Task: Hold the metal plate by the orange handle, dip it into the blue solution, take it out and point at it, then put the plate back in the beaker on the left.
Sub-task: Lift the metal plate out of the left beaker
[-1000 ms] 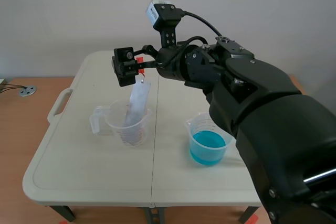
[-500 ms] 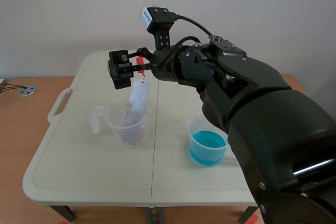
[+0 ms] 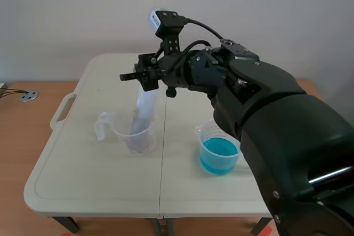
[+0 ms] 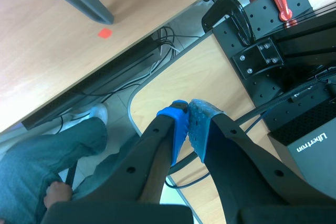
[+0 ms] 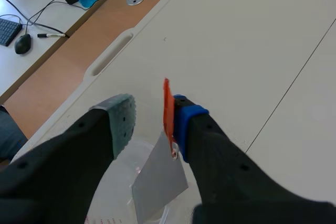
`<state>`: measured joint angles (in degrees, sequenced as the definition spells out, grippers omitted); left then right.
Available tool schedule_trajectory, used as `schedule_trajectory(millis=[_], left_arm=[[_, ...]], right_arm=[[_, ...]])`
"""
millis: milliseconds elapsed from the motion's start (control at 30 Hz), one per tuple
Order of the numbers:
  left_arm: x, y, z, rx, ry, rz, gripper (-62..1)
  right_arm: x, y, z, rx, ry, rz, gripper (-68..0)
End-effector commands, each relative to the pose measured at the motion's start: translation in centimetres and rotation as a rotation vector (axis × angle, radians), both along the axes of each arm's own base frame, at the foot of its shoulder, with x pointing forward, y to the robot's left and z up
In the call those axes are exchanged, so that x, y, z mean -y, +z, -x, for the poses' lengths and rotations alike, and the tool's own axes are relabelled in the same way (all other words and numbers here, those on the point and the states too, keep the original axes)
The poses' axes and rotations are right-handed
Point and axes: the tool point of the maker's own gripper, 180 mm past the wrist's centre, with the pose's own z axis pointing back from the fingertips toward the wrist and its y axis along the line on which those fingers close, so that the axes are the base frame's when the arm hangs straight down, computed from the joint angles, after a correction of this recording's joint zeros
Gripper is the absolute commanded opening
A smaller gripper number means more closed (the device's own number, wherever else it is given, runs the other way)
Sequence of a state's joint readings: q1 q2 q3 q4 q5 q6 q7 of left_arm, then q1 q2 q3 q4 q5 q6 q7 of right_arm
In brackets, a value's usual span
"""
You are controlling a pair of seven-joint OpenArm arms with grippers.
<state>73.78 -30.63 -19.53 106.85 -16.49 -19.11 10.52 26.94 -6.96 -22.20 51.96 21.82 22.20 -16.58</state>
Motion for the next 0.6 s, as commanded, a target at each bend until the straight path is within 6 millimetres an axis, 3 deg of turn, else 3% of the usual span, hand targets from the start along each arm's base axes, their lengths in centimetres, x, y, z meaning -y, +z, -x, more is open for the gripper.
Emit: schedule_trajectory(millis=[0,67,567], left_arm=[[0.3,0.0,0.2,-0.002,0.005,0.013,-57.8],[0.0,-0.2,0.5,-0.012,0.011,0.009,-57.8],[-1.2,-1.1,1.4,-0.019,0.044,0.008,-57.8]], right_arm=[[-0.5,2.2,-0.9,0.054,0.001,-0.029,-61.2],[-0.5,2.2,-0.9,0.054,0.001,-0.030,-66.4],[-2.9,3.3,1.7,0.096,0.206,-0.077,-66.5]])
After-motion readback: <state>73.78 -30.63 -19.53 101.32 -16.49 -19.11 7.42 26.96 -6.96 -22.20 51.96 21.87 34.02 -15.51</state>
